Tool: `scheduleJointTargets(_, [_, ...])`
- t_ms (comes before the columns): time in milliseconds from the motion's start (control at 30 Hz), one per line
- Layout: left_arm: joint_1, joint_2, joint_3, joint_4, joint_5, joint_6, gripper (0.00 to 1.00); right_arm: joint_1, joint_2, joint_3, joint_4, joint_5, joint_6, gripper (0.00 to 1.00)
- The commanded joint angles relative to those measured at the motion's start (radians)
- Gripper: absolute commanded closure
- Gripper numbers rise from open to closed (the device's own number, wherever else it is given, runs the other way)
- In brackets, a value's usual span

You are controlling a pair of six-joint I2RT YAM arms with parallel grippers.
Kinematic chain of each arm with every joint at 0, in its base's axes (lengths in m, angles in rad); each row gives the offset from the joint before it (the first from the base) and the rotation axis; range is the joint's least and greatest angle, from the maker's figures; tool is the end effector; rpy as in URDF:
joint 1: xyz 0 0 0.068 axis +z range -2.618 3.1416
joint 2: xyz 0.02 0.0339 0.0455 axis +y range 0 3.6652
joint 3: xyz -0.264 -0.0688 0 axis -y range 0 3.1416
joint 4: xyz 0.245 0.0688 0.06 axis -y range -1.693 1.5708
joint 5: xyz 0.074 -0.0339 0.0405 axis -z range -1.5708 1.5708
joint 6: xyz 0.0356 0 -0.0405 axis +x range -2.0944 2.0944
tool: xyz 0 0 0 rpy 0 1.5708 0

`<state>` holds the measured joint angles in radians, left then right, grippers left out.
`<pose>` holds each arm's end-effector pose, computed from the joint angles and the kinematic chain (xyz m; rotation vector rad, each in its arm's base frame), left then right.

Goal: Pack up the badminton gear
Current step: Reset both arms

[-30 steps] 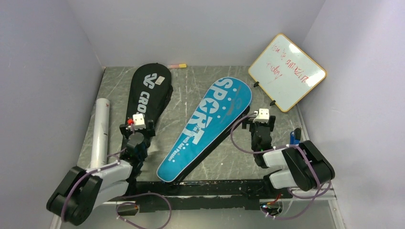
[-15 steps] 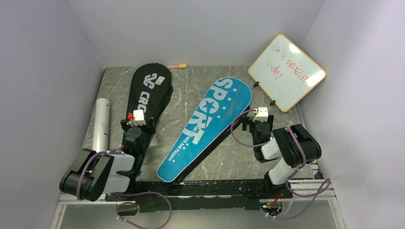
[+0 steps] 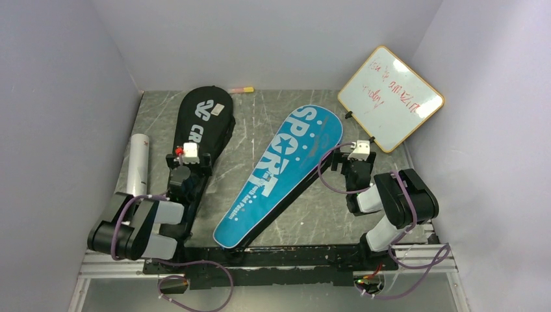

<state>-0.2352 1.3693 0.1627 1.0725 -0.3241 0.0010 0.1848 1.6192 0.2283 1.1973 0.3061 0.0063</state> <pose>0.2139 -0.0396 0.1502 -0.0405 1.6984 0.1013 0.2394 0.0338 0.1261 0.0650 1.7559 -0.1308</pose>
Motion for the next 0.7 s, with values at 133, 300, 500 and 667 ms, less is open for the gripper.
scheduleJointTargets(133, [0.042, 0.151, 0.142, -0.038, 0.210, 0.095, 0.14, -0.002, -0.014, 0.014, 0.037, -0.008, 0.014, 0.00])
scheduleJointTargets(300, [0.065, 0.219, 0.040, 0.229, 0.220, 0.067, 0.03, -0.002, -0.015, 0.011, 0.043, -0.008, 0.012, 0.00])
scheduleJointTargets(500, [0.060, 0.248, 0.111, 0.122, 0.202, 0.076, 0.03, -0.002, -0.014, 0.013, 0.042, -0.007, 0.013, 0.00])
scheduleJointTargets(667, [0.060, 0.254, 0.127, 0.097, 0.237, 0.091, 0.03, -0.002, -0.013, 0.013, 0.041, -0.008, 0.014, 0.00])
